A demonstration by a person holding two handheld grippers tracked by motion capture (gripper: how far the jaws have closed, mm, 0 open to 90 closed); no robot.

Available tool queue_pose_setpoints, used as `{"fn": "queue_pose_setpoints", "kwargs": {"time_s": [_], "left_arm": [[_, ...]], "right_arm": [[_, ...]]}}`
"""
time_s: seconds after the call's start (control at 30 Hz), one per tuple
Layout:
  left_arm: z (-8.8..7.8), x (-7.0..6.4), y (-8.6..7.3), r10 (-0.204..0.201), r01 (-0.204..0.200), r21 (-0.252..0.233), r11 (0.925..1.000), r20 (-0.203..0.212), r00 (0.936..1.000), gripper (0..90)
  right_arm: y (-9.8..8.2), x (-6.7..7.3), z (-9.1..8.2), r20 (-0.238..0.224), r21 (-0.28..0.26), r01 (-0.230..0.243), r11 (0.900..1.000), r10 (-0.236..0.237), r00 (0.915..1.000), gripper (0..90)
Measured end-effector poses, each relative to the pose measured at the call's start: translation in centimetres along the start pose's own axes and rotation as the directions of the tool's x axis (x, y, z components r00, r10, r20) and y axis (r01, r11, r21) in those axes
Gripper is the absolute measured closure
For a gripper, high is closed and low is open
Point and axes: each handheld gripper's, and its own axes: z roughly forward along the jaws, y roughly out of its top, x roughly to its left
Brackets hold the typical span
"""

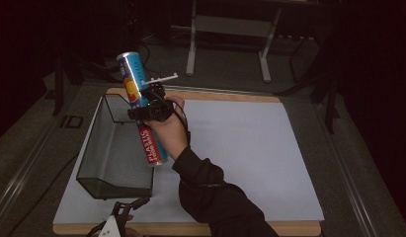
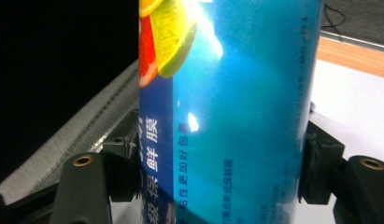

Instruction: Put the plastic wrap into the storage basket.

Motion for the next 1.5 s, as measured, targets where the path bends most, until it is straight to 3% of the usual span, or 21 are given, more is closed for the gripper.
{"fn": "queue_pose_setpoints", "kwargs": {"time_s": [0.2,0.4,0.5,0.73,1.13,1.5], "left_arm": [[-0.2,-0.1,-0.1,-0.003,0.003,0.003,1.0000,-0.026,0.9997,2.9],[-0.4,0.0,-0.1,-0.002,0.002,0.011,0.9999,-0.051,0.9987,2.9],[-0.4,0.0,-0.1,-0.001,0.001,0.011,0.9999,-0.051,0.9987,2.9],[-0.5,0.1,-0.2,-0.008,0.009,0.012,0.9999,-0.054,0.9985,2.9],[-0.4,0.0,-0.2,-0.002,0.003,0.019,0.9998,-0.045,0.9990,2.9],[-0.4,0.0,-0.2,-0.001,0.002,0.024,0.9997,-0.040,0.9992,2.9]], "right_arm": [[-0.5,1.0,2.6,-0.007,-0.013,-0.030,0.999,0.030,0.9995,31.6],[-1.4,1.2,5.1,-0.024,-0.017,-0.082,0.997,0.081,0.9964,31.6],[-2.0,1.3,6.1,-0.005,-0.022,-0.060,0.998,0.060,0.9982,31.6],[-3.7,1.1,8.3,0.019,0.028,-0.109,0.994,0.108,0.9939,31.6],[-6.2,0.1,9.5,0.092,0.078,-0.169,0.983,0.162,0.9826,31.5],[-6.6,-0.6,10.6,0.138,0.101,-0.217,0.971,0.203,0.9695,31.3]]}}
